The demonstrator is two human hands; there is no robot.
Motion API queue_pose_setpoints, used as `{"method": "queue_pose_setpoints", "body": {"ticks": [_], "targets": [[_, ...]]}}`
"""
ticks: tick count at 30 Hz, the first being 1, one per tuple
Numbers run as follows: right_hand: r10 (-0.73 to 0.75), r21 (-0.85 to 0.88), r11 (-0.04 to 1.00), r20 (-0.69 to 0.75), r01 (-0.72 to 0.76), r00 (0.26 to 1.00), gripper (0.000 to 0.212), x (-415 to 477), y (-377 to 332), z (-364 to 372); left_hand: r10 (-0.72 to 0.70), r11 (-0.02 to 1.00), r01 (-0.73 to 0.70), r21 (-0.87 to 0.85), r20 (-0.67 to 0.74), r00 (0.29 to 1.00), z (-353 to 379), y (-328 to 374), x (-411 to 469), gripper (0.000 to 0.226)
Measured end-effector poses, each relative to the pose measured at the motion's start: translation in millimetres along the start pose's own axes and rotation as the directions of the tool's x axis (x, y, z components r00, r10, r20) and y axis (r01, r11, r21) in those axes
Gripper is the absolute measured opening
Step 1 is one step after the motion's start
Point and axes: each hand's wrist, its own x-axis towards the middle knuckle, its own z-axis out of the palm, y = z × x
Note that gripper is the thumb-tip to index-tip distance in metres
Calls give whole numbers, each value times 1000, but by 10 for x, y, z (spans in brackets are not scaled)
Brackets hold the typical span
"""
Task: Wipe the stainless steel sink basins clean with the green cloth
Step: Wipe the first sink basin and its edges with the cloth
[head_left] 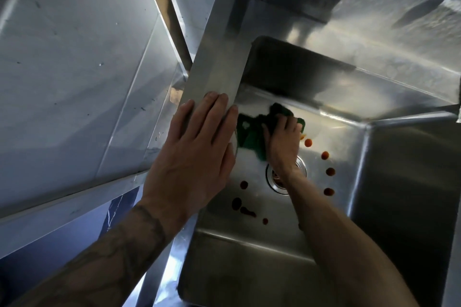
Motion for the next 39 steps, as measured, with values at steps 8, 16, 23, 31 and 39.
{"method": "queue_pose_setpoints", "body": {"ticks": [8, 16, 23, 31, 39], "targets": [[-498, -111, 838, 250, 535, 831, 47, -514, 108, 1, 4, 1000, -4, -2, 0, 1000, 7, -5, -7, 54], [-123, -135, 983, 19, 125, 992, 45, -365, -423, 213, 2, 1000, -2, 2, -22, 1000, 20, 7, -4, 53], [-238, -134, 961, 37, 241, 970, 46, -168, -130, 88, 7, 1000, -7, 9, -11, 1000, 35, -15, -7, 54], [-504, -89, 843, 216, 531, 836, 48, -735, -107, 106, 10, 1000, -10, 18, -13, 1000, 27, -27, -11, 54], [-10, -105, 994, 12, 11, 1000, 46, -377, -449, 191, 8, 1000, -8, 5, -14, 1000, 43, -18, -15, 53]]}}
